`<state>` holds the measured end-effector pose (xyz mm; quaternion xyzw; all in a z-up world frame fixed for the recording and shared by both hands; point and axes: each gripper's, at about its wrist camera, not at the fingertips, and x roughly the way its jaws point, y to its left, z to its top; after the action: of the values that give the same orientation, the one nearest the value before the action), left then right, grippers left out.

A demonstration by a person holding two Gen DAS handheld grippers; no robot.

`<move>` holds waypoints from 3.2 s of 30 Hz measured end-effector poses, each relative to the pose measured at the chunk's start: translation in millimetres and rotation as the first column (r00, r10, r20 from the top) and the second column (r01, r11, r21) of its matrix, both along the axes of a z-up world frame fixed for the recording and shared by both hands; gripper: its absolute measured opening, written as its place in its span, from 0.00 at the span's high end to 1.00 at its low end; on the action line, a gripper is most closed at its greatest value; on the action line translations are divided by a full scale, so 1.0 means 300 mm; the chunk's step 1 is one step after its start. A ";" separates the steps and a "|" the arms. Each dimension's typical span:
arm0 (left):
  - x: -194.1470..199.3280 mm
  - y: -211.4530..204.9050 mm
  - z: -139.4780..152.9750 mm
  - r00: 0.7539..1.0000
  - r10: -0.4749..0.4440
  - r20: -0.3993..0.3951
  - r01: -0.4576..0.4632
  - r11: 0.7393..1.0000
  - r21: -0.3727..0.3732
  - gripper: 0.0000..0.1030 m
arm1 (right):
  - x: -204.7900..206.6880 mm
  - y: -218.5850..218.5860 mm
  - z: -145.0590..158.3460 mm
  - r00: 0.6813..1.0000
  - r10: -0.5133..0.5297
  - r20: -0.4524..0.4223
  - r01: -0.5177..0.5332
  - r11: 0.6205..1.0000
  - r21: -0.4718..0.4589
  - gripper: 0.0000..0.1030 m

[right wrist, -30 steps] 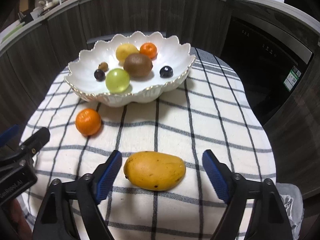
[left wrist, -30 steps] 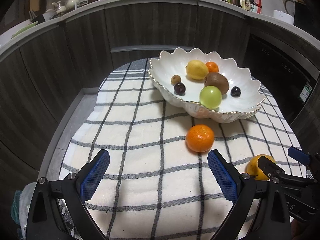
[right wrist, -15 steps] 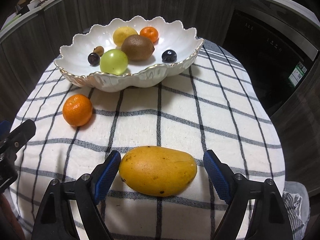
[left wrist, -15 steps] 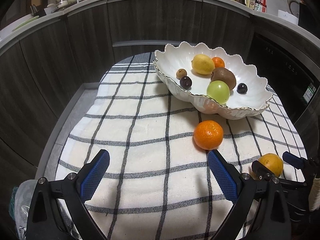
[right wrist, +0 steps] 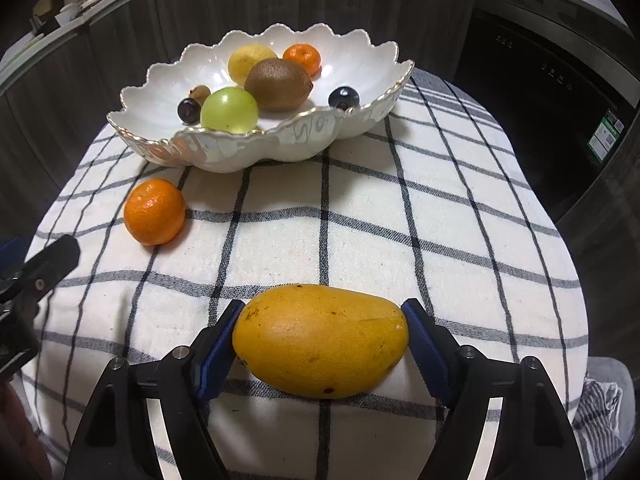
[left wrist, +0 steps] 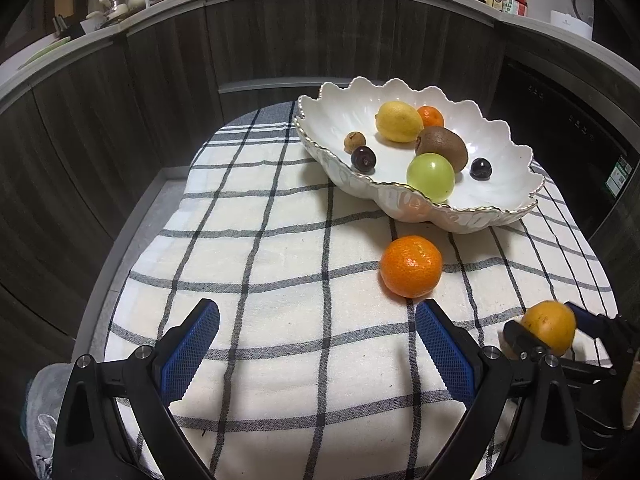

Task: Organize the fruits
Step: 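Grasp the mango with the right tool while the left tool grasps the mandarin, then carry the mango and mandarin over the bowl and open both tools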

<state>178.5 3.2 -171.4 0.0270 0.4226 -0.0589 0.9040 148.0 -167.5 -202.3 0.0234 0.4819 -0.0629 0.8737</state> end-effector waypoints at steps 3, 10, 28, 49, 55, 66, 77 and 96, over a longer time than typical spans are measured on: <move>0.007 -0.017 0.006 1.000 -0.011 0.008 0.011 1.000 0.001 0.03 | -0.012 -0.004 0.036 0.999 -0.004 0.039 0.004 1.000 -0.011 0.24; 0.047 -0.095 0.010 0.999 -0.052 0.017 0.052 0.999 0.011 0.04 | -0.006 -0.050 0.096 0.995 -0.030 0.097 0.032 0.999 -0.015 0.24; 0.145 -0.228 -0.098 0.991 -0.119 -0.055 0.121 0.992 0.030 0.42 | 0.040 -0.165 0.061 0.991 -0.107 0.082 0.104 0.994 0.037 0.24; 0.098 -0.205 -0.090 0.989 -0.138 -0.057 0.137 0.990 -0.005 0.56 | 0.028 -0.145 0.078 0.990 -0.099 0.099 0.098 0.995 0.017 0.24; 0.060 -0.179 -0.037 0.992 -0.122 -0.041 0.122 0.992 -0.011 0.56 | 0.002 -0.131 0.123 0.988 -0.086 0.131 0.086 0.996 0.010 0.24; 0.035 -0.158 0.118 0.992 -0.117 0.040 0.117 0.993 0.002 0.56 | -0.025 -0.112 0.247 0.978 -0.054 0.200 0.054 0.999 0.005 0.24; 0.108 -0.161 0.237 0.990 -0.113 0.084 0.113 0.994 0.004 0.56 | 0.052 -0.114 0.361 0.970 -0.011 0.244 0.009 1.000 0.009 0.24; 0.357 -0.195 0.220 0.994 -0.101 0.052 0.101 0.995 -0.001 0.56 | 0.312 -0.140 0.373 0.974 0.029 0.223 -0.033 0.999 0.015 0.24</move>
<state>285.6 -55.4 -105.4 0.0485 0.3967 -0.1045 0.9107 241.7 -209.7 -90.2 0.0309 0.3820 -0.0417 0.9227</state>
